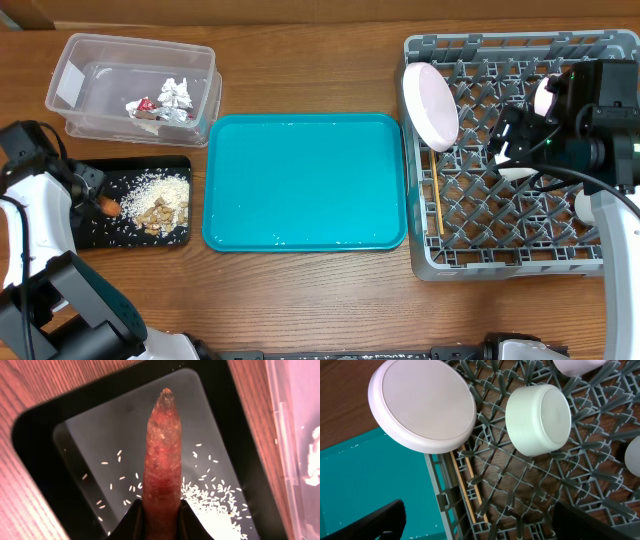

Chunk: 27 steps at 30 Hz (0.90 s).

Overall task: Sort waste into correct bins and load items into the dishwasher
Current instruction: 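Carry the carrot with the left gripper onto the black tray, then open the left gripper to drop the carrot on the black tray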

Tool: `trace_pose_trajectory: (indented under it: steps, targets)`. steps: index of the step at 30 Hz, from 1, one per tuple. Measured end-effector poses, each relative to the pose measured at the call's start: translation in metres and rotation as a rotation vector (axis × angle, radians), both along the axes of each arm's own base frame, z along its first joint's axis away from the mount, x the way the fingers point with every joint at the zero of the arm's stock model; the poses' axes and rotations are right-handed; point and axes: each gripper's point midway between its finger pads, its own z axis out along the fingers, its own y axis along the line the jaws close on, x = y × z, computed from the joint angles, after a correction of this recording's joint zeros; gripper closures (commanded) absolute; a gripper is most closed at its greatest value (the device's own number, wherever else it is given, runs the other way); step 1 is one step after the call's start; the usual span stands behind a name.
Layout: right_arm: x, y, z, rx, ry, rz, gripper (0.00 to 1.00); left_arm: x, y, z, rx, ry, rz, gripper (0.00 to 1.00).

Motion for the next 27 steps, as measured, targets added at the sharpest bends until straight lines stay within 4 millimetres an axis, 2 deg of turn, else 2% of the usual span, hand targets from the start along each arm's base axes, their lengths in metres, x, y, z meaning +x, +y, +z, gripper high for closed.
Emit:
trace_pose_trajectory:
  steps: [8, 12, 18, 23, 25, 26, 27]
  targets:
    - [0.000, 0.000, 0.000, 0.000, 0.000, -0.001, 0.04, -0.008, -0.002, -0.021, 0.004, 0.032, 0.005, 0.96]
    - [0.000, 0.000, 0.000, 0.000, 0.001, 0.000, 0.04, -0.013, -0.004, -0.040, -0.019, 0.080, 0.007, 0.86]
    - [0.000, 0.000, 0.000, 0.000, 0.000, 0.000, 0.04, -0.020, -0.008, -0.065, -0.064, 0.150, 0.006, 0.86]
    - [0.000, 0.000, 0.000, 0.000, 0.001, -0.001, 0.04, -0.023, -0.010, -0.073, -0.078, 0.176, -0.002, 0.67]
    - [0.000, 0.000, 0.000, 0.000, 0.000, -0.001, 0.04, -0.025, -0.011, -0.074, -0.081, 0.183, -0.011, 0.54]
    - [0.000, 0.000, 0.000, 0.000, 0.001, -0.001, 0.04, -0.025, -0.011, -0.074, -0.082, 0.186, -0.010, 0.43]
    - [0.000, 0.000, 0.000, 0.000, 0.001, 0.000, 0.04, -0.026, -0.012, -0.074, -0.083, 0.188, -0.012, 0.39]
